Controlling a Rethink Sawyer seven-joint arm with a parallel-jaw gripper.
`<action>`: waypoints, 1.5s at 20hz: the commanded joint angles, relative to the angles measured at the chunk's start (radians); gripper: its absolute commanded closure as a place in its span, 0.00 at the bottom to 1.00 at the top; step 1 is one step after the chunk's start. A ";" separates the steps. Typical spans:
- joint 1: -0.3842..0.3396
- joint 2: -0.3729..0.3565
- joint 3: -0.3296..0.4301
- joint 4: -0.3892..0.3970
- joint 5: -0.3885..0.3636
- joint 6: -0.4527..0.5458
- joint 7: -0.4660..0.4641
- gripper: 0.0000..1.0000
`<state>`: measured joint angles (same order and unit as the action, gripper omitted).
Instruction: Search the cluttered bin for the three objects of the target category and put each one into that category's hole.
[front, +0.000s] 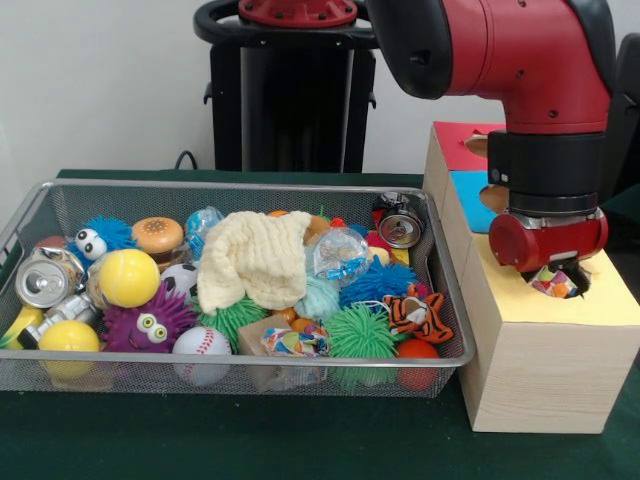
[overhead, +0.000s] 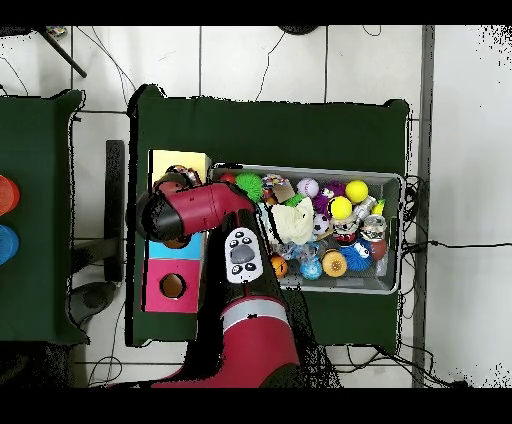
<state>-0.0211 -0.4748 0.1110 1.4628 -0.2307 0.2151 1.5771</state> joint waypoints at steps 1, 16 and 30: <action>-0.018 0.061 -0.018 0.042 0.018 -0.029 0.187 1.00; -0.029 0.060 0.003 0.040 0.040 -0.010 0.170 1.00; -0.018 -0.079 0.005 0.100 0.070 0.120 0.158 1.00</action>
<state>-0.0224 -0.5054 0.0979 1.4874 -0.2085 0.2166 1.5771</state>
